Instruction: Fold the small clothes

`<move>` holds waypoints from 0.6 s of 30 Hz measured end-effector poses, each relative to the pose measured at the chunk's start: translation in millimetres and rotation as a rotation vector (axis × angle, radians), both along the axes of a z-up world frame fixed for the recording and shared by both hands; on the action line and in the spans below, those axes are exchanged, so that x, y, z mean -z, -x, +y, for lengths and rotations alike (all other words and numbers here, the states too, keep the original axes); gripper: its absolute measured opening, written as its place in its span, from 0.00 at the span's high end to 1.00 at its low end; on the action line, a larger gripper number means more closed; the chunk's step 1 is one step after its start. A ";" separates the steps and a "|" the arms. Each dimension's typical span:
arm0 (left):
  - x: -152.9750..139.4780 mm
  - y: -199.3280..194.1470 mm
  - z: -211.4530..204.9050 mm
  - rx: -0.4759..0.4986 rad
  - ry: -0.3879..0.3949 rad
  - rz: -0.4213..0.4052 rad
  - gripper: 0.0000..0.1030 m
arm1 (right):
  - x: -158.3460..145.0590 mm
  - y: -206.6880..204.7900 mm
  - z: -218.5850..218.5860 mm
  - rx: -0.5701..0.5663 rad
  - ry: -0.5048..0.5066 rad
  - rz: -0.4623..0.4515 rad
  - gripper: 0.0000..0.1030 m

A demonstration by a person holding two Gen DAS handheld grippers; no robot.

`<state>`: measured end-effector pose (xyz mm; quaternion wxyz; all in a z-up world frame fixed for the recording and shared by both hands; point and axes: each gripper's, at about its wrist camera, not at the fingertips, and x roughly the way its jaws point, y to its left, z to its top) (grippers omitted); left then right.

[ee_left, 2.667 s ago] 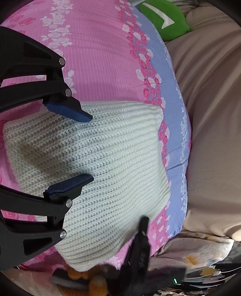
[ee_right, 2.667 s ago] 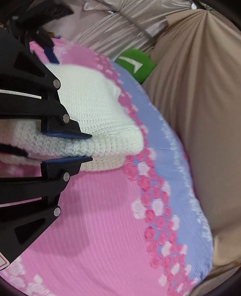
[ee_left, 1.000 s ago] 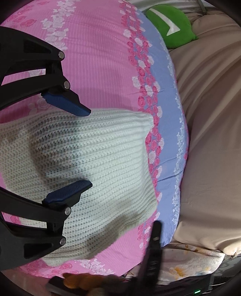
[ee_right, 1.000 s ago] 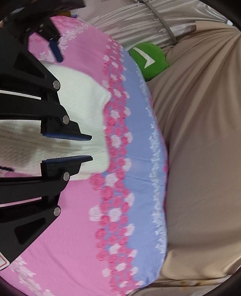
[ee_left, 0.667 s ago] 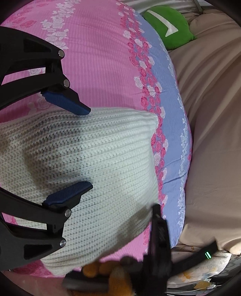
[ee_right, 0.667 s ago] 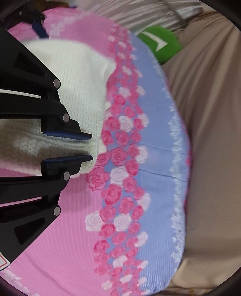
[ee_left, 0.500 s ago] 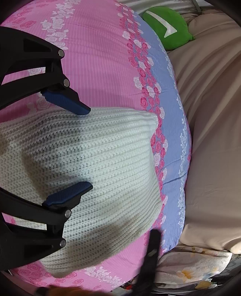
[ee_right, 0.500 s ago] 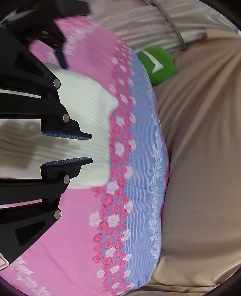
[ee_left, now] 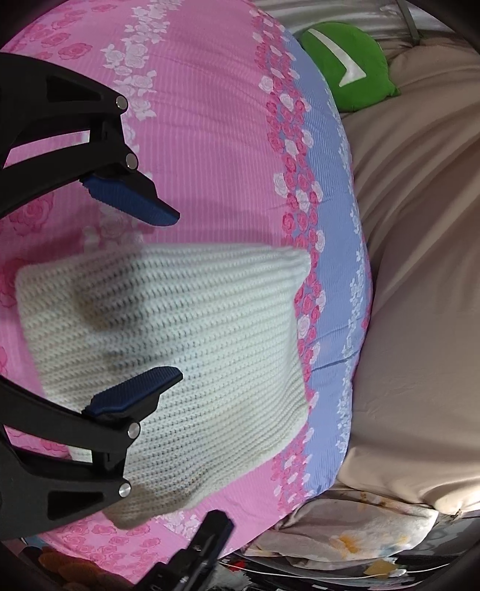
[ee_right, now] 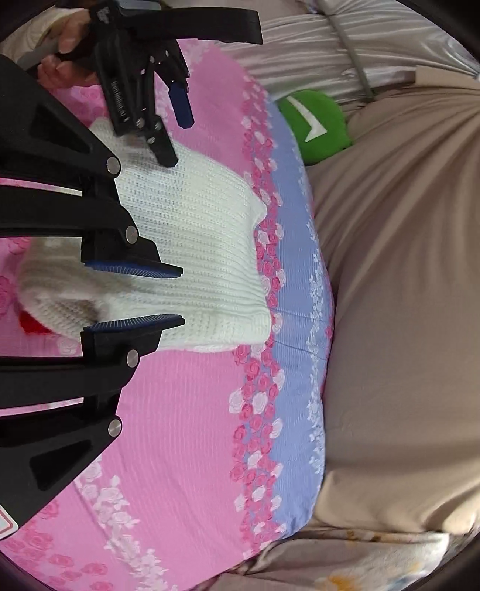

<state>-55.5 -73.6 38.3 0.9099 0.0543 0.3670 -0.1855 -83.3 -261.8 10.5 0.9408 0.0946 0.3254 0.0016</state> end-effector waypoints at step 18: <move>26.5 3.3 -11.4 0.012 -0.064 0.034 0.24 | 62.7 6.2 -2.3 0.024 -0.074 0.139 0.66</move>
